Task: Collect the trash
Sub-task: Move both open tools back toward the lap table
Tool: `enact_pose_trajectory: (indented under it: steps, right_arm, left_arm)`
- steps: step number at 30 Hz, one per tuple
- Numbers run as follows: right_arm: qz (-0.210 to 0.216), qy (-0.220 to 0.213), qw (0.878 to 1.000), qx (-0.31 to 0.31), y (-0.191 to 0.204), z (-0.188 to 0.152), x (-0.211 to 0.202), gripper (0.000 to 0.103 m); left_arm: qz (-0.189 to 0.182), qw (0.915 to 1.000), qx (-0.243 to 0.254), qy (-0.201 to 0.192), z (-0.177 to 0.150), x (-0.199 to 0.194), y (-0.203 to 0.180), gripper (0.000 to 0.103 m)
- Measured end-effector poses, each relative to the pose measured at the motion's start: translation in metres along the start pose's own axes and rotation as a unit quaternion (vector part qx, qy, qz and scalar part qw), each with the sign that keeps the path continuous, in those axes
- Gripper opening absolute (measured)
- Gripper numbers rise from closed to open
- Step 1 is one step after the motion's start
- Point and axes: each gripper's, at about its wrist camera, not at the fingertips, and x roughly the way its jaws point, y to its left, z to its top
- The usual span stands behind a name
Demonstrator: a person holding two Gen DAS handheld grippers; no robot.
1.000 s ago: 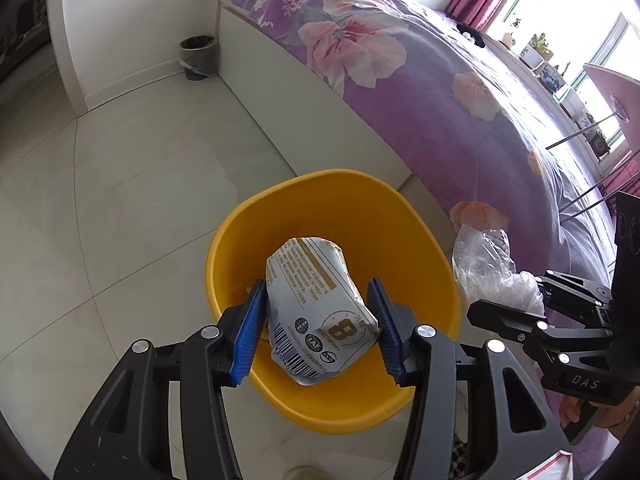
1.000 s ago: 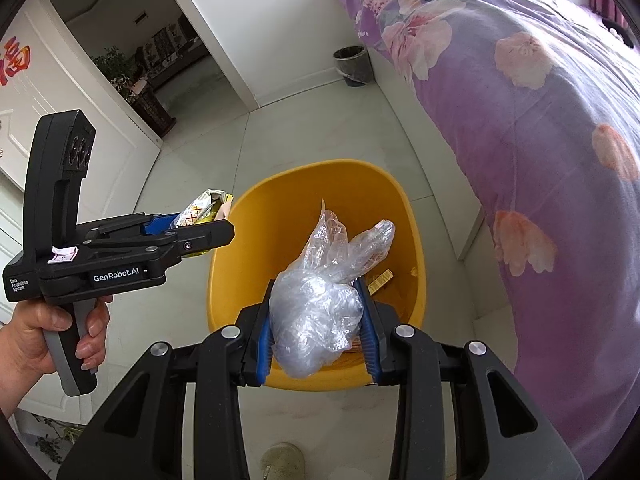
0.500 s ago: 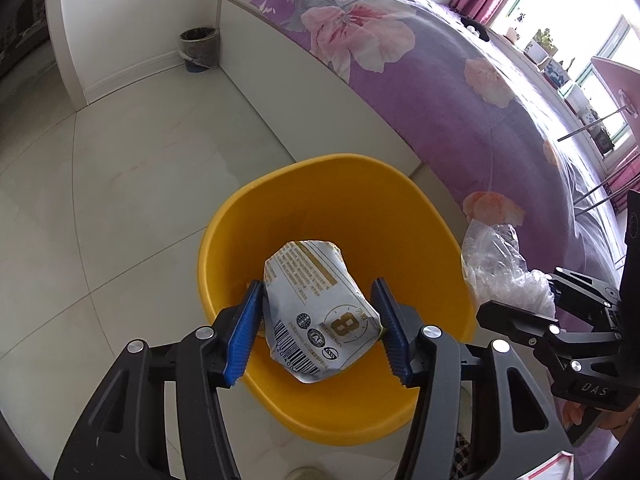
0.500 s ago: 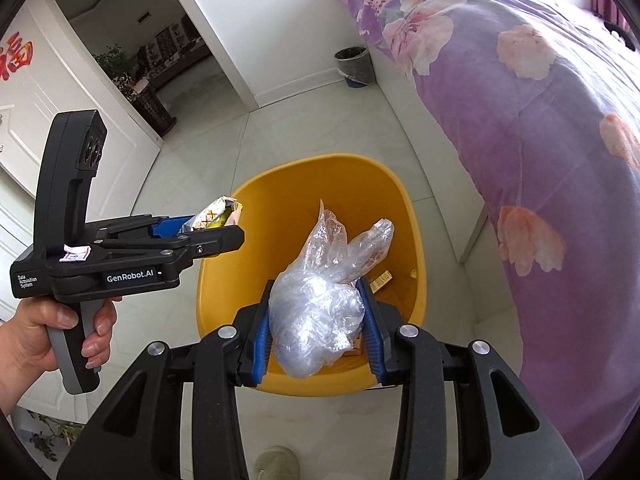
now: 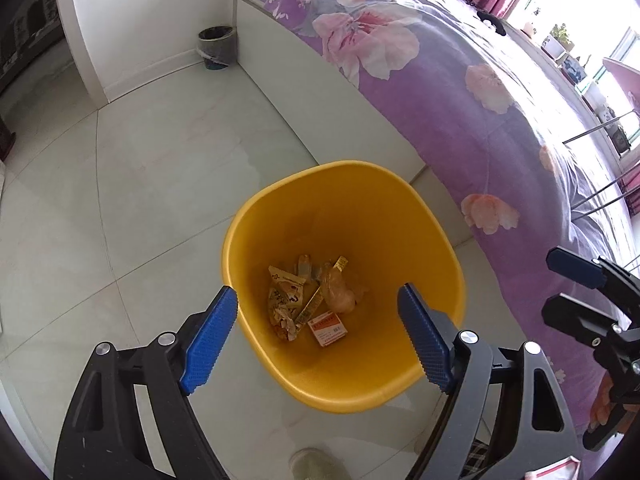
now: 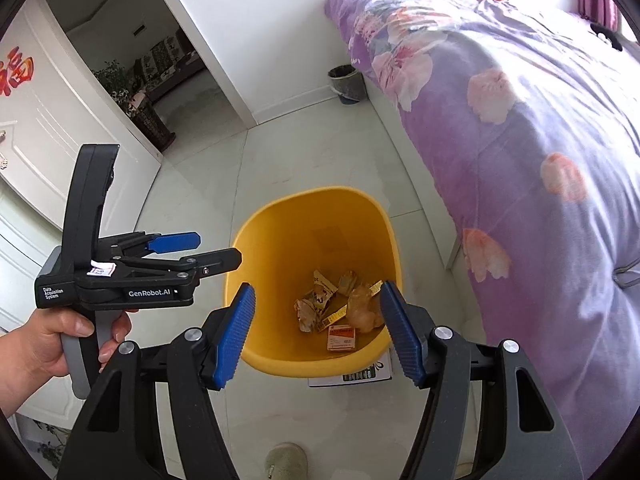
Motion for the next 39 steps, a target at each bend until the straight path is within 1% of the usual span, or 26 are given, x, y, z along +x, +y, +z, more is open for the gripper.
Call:
enact_pose_trajectory:
  steps: [7,12,17,21,24,27,32,36,39]
  right_arm:
    - [-0.023,-0.044,0.998,0.030,-0.003,0.029,-0.105,0.066]
    - [-0.057,-0.080,0.994,0.055,-0.010,0.045,-0.186,0.066]
    - [-0.099,-0.110,0.986,0.072,-0.022,0.047,-0.262,0.066]
    - [-0.133,-0.125,0.979,0.093,-0.044,0.044,-0.317,0.066]
    - [-0.166,-0.131,0.971,0.109,-0.065,0.037,-0.353,0.066]
    - [-0.194,-0.135,0.963,0.127,-0.087,0.029,-0.381,0.066]
    - [-0.229,-0.152,0.949,0.153,-0.127,0.014,-0.420,0.066]
    - [-0.249,-0.168,0.938,0.171,-0.156,0.007,-0.441,0.066]
    - [-0.261,-0.177,0.931,0.185,-0.176,0.010,-0.449,0.066]
  left_arm:
    - [-0.010,0.9993,0.035,-0.007,0.028,-0.073,-0.051,0.081]
    - [-0.029,0.9969,0.070,-0.021,0.052,-0.127,-0.102,0.081]
    - [-0.049,0.9921,0.111,-0.032,0.071,-0.173,-0.159,0.081]
    - [-0.067,0.9880,0.134,-0.035,0.080,-0.199,-0.205,0.081]
    - [-0.080,0.9852,0.147,-0.036,0.083,-0.215,-0.239,0.081]
    - [-0.090,0.9817,0.164,-0.038,0.083,-0.226,-0.272,0.081]
    - [-0.110,0.9764,0.182,-0.038,0.089,-0.229,-0.321,0.081]
    - [-0.121,0.9707,0.203,-0.044,0.099,-0.228,-0.358,0.082]
    - [-0.128,0.9661,0.219,-0.048,0.113,-0.225,-0.384,0.083]
